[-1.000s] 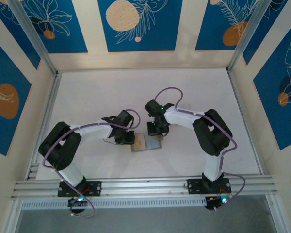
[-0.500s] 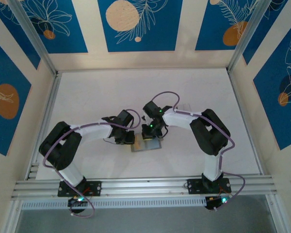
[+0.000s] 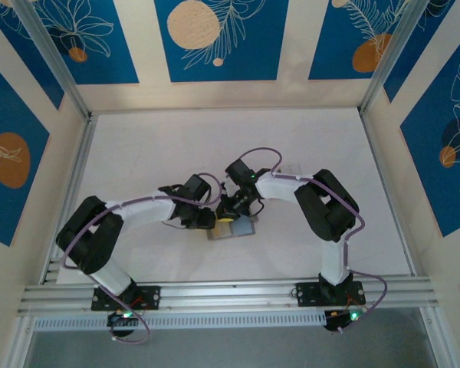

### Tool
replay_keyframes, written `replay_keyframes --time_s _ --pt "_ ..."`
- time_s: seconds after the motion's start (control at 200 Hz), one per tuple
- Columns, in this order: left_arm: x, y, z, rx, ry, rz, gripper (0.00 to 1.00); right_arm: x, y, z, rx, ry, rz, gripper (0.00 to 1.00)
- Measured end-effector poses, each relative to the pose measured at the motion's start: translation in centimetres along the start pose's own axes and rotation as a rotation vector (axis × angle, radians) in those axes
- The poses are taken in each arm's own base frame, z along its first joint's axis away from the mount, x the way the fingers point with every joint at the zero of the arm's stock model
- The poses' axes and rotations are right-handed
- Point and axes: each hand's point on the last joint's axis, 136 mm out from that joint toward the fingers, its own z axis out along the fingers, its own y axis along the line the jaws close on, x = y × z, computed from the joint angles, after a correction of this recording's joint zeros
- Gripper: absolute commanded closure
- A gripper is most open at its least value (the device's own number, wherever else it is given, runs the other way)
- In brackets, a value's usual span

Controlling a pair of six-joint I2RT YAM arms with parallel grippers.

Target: Put the credit cards into the card holder

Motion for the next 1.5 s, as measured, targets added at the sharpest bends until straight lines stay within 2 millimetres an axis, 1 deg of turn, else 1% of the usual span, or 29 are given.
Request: replay_keyframes --time_s 0.165,0.245,0.42,0.655,0.82,0.96,1.015,1.085,1.12,1.205,1.336,1.421,1.501 --pt "0.0 0.4 -1.8 -0.018 -0.048 0.001 0.62 -0.1 0.4 0.4 -0.032 0.012 0.012 0.81" --pt "-0.1 0.5 -2.3 -0.021 -0.064 0.002 0.61 -0.3 0.9 0.5 -0.053 0.018 0.016 0.79" --pt "0.0 0.7 -2.8 -0.028 -0.074 0.002 0.61 -0.6 2.5 0.4 -0.117 0.025 0.008 0.76" --pt "0.2 0.9 -3.0 -0.037 -0.076 -0.001 0.60 -1.6 5.4 -0.6 -0.212 0.016 -0.038 0.75" --pt "0.2 0.9 -3.1 -0.036 -0.082 -0.005 0.60 -1.9 6.6 -2.1 -0.251 -0.003 -0.071 0.75" --pt "0.2 1.0 -3.4 -0.036 -0.088 -0.006 0.64 -2.2 7.3 -5.0 -0.257 -0.066 -0.106 0.76" --pt "0.3 1.0 -3.4 -0.039 -0.084 -0.002 0.67 -2.6 6.9 -6.2 -0.231 -0.105 -0.107 0.81" --pt "0.3 0.9 -3.5 -0.039 -0.081 0.008 0.71 -3.0 5.9 -7.0 -0.184 -0.140 -0.095 0.89" --pt "0.2 0.7 -3.6 -0.038 -0.081 0.012 0.74 -3.1 5.1 -7.0 -0.158 -0.146 -0.084 0.93" --pt "-0.7 -0.5 -3.5 -0.029 -0.080 0.033 0.80 -2.5 2.2 -6.2 -0.072 -0.139 -0.039 0.98" --pt "-2.2 -2.6 -2.8 -0.014 -0.078 0.074 0.83 -0.6 -1.4 -5.0 0.044 -0.098 0.034 1.00" --pt "-2.6 -3.4 -2.0 -0.013 -0.063 0.084 0.85 0.2 -2.8 -4.7 0.097 -0.086 0.057 1.00" --pt "-2.8 -3.5 -1.0 -0.021 -0.046 0.084 0.85 0.5 -3.8 -4.5 0.138 -0.084 0.072 1.00"
